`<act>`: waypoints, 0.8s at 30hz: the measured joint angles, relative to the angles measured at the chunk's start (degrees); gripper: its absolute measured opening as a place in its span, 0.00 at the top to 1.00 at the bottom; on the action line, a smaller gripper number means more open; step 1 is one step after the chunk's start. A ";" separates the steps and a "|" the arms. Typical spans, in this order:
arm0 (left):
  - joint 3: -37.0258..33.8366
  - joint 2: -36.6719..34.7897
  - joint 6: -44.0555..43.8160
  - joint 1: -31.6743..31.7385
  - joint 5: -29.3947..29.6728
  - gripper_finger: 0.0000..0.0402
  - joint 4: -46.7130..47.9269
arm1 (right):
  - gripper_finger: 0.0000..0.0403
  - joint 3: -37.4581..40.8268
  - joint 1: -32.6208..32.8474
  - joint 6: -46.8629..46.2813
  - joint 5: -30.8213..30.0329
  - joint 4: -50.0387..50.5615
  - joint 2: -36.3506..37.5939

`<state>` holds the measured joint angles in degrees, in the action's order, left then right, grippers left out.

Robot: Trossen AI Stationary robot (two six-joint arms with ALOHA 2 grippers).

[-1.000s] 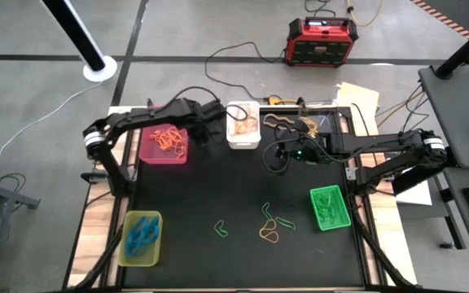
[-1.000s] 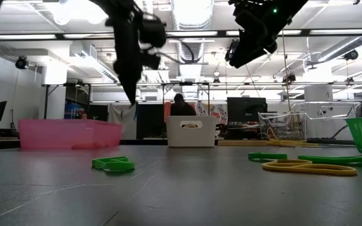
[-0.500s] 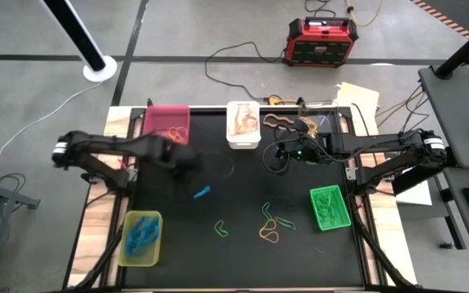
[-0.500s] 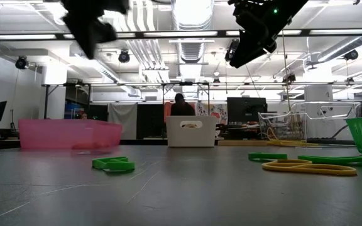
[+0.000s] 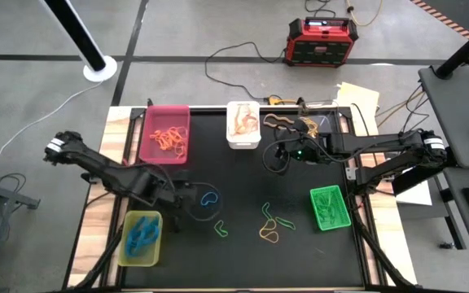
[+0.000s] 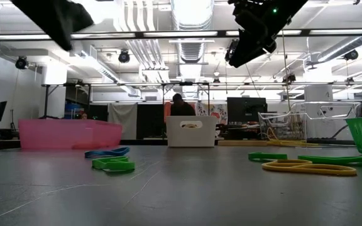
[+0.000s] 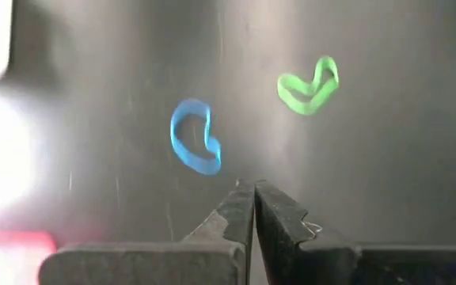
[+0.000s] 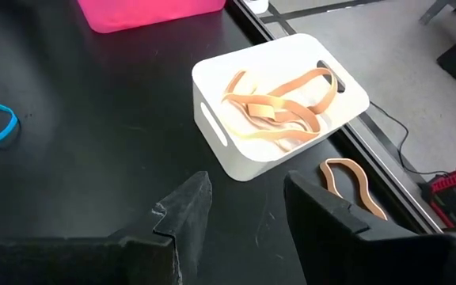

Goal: Sort rubber bands into baskets
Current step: Put the blue rubber band into the yellow bin

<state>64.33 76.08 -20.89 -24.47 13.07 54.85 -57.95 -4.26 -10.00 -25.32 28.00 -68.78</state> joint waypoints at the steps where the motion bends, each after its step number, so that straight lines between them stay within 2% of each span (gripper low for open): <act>1: -1.33 0.74 1.87 0.41 0.95 1.00 -3.82 | 0.61 0.00 -0.01 -0.01 0.00 -0.01 0.00; 3: -3.92 2.39 4.24 1.20 4.02 1.00 -10.78 | 0.61 0.00 -0.02 -0.02 0.01 0.01 0.01; 6: -6.74 5.01 5.73 2.38 7.45 0.99 -16.21 | 0.61 0.02 -0.02 -0.05 0.30 -0.01 -0.01; 10: -10.05 8.66 6.28 3.55 9.86 0.92 -23.67 | 0.61 0.09 0.00 -0.07 0.42 0.03 -0.01; 12: -11.06 10.43 6.39 4.16 9.91 0.86 -26.70 | 0.61 0.11 -0.02 -0.12 1.29 0.04 -0.02; 18: -11.55 15.39 2.70 7.05 10.08 0.64 -27.39 | 0.61 0.39 0.01 -1.54 4.75 0.17 -0.02; 24: -11.55 20.96 3.25 9.54 9.98 0.45 -28.07 | 0.61 0.61 0.00 -1.55 4.79 0.30 -0.02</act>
<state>52.77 97.04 -17.64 -14.93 23.05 26.78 -57.34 -4.26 -11.55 -20.53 28.29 -68.80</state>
